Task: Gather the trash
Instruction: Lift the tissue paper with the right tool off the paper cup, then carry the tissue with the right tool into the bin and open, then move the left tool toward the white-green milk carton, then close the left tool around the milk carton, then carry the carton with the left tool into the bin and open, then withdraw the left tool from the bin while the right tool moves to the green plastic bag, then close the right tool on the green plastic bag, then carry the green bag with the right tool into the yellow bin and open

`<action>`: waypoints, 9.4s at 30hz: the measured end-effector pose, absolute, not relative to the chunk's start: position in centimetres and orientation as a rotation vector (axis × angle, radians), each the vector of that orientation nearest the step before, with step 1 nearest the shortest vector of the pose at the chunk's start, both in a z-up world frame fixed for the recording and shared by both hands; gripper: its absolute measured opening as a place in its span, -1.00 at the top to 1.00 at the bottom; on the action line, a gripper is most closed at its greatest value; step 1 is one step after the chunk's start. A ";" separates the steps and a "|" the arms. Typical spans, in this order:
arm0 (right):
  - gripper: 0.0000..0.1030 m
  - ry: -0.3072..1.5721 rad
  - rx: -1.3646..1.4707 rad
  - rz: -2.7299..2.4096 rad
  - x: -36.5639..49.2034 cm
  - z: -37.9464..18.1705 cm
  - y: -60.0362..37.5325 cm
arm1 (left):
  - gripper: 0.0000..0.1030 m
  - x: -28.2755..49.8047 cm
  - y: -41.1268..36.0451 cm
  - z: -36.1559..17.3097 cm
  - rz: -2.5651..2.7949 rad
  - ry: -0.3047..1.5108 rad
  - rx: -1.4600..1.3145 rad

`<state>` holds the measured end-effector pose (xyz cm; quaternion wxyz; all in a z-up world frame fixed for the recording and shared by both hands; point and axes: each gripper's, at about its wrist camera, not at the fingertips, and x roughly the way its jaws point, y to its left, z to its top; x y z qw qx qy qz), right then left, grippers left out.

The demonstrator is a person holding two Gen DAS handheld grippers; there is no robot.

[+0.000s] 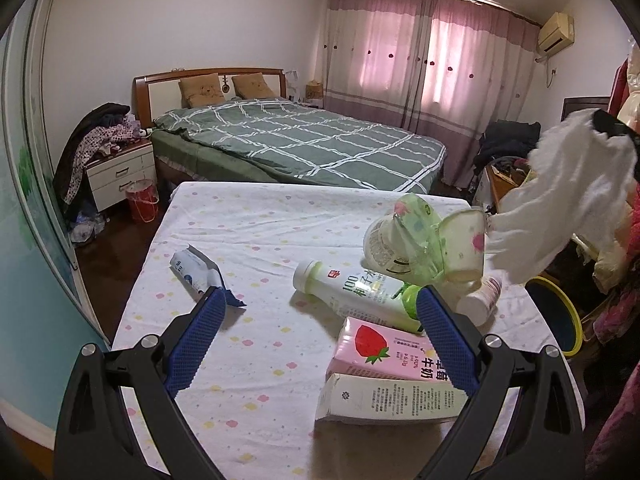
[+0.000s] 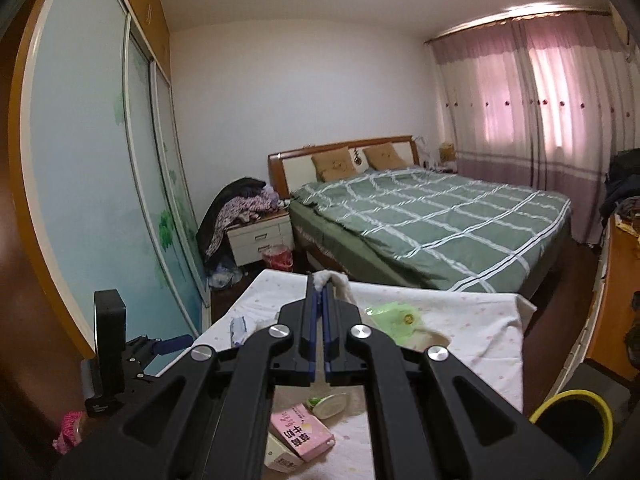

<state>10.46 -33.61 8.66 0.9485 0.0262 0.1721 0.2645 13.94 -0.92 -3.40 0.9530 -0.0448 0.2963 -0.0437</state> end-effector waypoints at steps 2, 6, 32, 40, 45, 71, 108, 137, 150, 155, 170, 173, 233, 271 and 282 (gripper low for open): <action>0.96 0.344 0.058 0.518 10.0 8.9 -34.5 | -0.84 13.8 -1.0 -3.3 -0.091 0.600 -0.091; 0.96 0.349 0.073 0.443 9.4 8.7 -37.2 | -0.84 13.5 -1.4 -3.1 -0.097 0.593 -0.086; 0.91 0.654 0.254 -0.096 15.8 -5.6 -57.7 | -0.84 14.3 -7.6 -3.3 -0.167 0.620 0.001; 0.55 0.700 0.262 -0.183 16.7 -8.2 -59.0 | -0.84 14.6 -8.4 -3.5 -0.175 0.628 0.018; 0.50 0.702 0.246 -0.218 16.5 -8.0 -59.0 | -0.84 14.6 -8.4 -3.7 -0.177 0.634 0.015; 0.39 0.669 0.255 -0.079 16.0 -6.7 -54.8 | -0.92 11.7 -6.2 -9.1 -0.074 0.760 0.042; 0.37 0.623 0.270 0.067 15.9 -5.6 -51.3 | -0.92 5.7 3.6 -11.8 0.001 0.944 -0.116; 0.30 0.634 0.301 0.077 16.3 -6.4 -52.3 | -0.78 14.8 -1.1 -14.3 0.117 1.092 -0.063; 0.30 0.615 0.274 0.079 14.0 -5.5 -51.5 | -0.37 13.6 -1.8 -12.5 0.035 1.048 -0.025; 0.30 0.588 0.286 0.043 12.4 -5.0 -52.9 | -0.37 12.7 -3.0 -10.0 0.000 0.995 -0.016; 0.23 0.559 0.264 -0.169 8.1 -5.6 -58.6 | -0.37 16.4 -19.7 -4.2 -0.360 0.864 0.124; 0.18 0.549 0.268 -0.200 7.1 -5.7 -59.8 | -0.37 17.5 -24.6 -3.7 -0.455 0.848 0.161; 0.00 0.666 0.070 0.187 18.9 -5.1 -36.4 | -0.91 19.3 3.8 -4.6 0.090 0.458 -0.063; 0.90 0.656 -0.114 0.240 23.3 -5.9 -23.0 | -0.91 19.8 8.2 -6.5 0.262 0.521 -0.187; 0.92 0.493 -0.044 0.300 19.9 -0.8 -25.0 | -0.91 19.7 7.7 -6.4 0.246 0.517 -0.179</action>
